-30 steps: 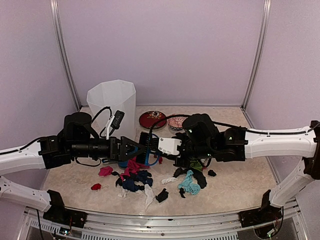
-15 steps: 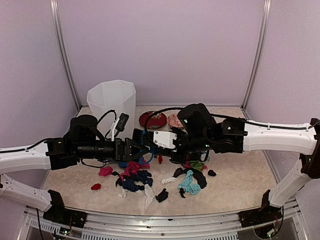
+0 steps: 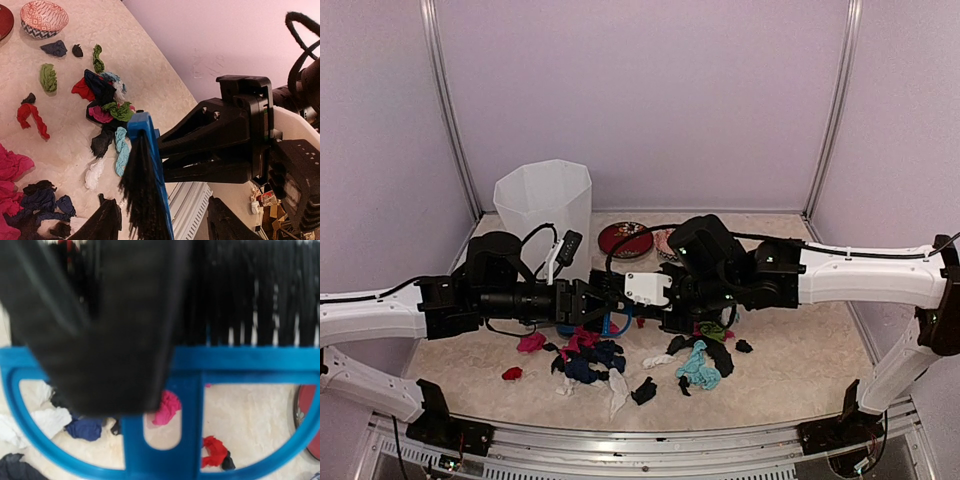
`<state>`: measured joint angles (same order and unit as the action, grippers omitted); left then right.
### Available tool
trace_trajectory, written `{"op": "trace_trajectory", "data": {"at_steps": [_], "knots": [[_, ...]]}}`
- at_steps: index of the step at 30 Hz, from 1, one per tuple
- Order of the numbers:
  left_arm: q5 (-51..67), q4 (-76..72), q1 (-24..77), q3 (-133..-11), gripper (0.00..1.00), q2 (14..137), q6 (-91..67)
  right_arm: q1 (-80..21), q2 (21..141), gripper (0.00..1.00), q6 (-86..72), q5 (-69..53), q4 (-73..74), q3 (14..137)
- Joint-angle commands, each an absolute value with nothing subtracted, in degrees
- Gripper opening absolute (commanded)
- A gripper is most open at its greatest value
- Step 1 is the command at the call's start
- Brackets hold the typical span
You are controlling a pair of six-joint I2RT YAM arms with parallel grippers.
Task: Sweep away the paper scraps from the table
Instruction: Pass from the right arm to the left
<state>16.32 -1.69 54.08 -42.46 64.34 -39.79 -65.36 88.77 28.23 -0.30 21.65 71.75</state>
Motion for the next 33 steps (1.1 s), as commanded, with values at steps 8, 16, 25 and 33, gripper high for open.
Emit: {"op": "trace_trajectory", "data": {"at_steps": [8,16,25,33], "knots": [[17.1,-1.9,54.4,-42.5,0.49,65.4,-39.9,-66.7,89.0,0.00,28.8,-0.1,21.7,73.5],[17.2,-2.1,54.4,-42.4,0.40,65.5,-40.3,-67.0,89.2,0.00,28.7,1.1,21.2,73.5],[17.6,-2.3,54.4,-42.3,0.22,66.0,-40.4,-67.8,89.2,0.00,29.1,3.5,19.3,72.5],[17.7,-2.2,54.4,-42.6,0.00,67.3,-40.4,-68.2,88.9,0.00,29.2,4.7,16.4,71.0]]}}
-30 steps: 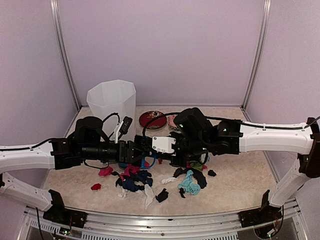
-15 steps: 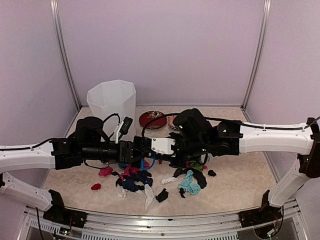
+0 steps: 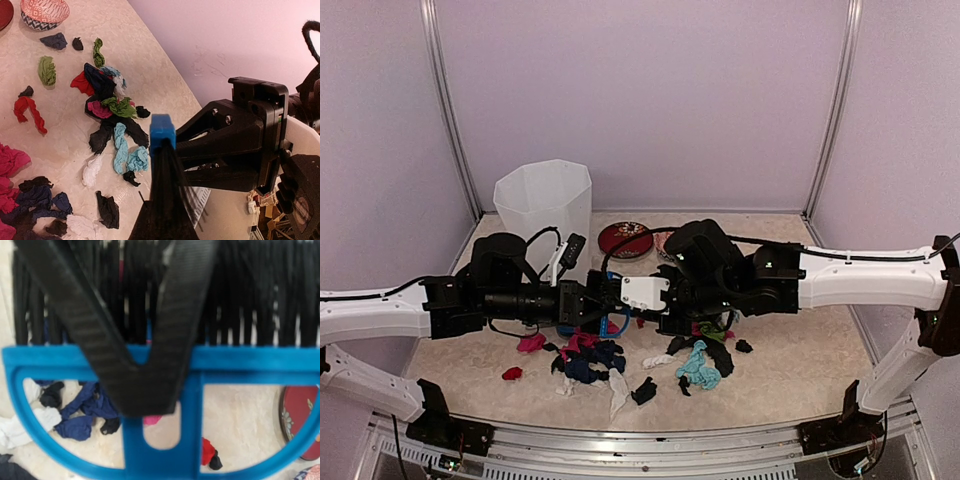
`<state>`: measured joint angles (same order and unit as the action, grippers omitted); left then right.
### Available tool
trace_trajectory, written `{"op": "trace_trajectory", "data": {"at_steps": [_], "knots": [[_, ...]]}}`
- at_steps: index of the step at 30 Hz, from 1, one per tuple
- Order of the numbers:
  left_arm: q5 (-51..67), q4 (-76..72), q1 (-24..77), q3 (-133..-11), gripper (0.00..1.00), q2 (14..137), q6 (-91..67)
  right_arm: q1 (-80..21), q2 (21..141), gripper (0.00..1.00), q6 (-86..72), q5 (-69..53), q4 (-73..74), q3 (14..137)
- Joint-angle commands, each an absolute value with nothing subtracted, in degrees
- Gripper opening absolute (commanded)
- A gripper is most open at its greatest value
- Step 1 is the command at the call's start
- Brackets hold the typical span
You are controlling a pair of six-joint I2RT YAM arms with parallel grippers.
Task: Sweep away the paper scraps from the table
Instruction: Pass from the right arm to the left
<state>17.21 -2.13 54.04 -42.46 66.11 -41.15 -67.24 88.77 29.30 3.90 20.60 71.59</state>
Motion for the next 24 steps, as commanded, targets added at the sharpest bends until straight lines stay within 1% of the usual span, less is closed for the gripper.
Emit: {"op": "trace_trajectory", "data": {"at_steps": [1,3,5,6,11,14,17,24], "knots": [[17.5,-2.0,54.4,-42.6,0.00,67.4,-40.4,-68.1,88.8,0.02,29.1,4.7,16.1,70.6],[17.5,-2.3,54.4,-42.2,0.00,67.1,-40.6,-68.1,88.5,0.09,29.1,5.0,15.4,69.8],[17.3,-2.9,54.3,-41.7,0.00,66.4,-40.6,-68.1,88.1,0.19,29.0,5.2,15.0,69.0],[17.0,-2.9,54.3,-41.6,0.00,66.1,-40.6,-68.2,88.0,0.27,28.9,5.5,14.9,68.8],[16.7,-2.4,53.6,-41.2,0.00,65.4,-40.3,-67.9,85.1,0.51,28.0,8.1,14.3,65.5],[16.5,-2.4,52.6,-40.3,0.00,64.9,-40.3,-66.8,81.9,0.64,26.3,7.7,13.4,62.6],[16.9,-2.1,51.3,-39.9,0.00,64.4,-39.8,-64.4,79.1,0.70,22.7,4.7,14.0,61.1],[17.3,-0.9,49.2,-39.5,0.00,63.0,-37.1,-58.0,75.2,0.77,12.0,-3.8,15.8,58.5]]}}
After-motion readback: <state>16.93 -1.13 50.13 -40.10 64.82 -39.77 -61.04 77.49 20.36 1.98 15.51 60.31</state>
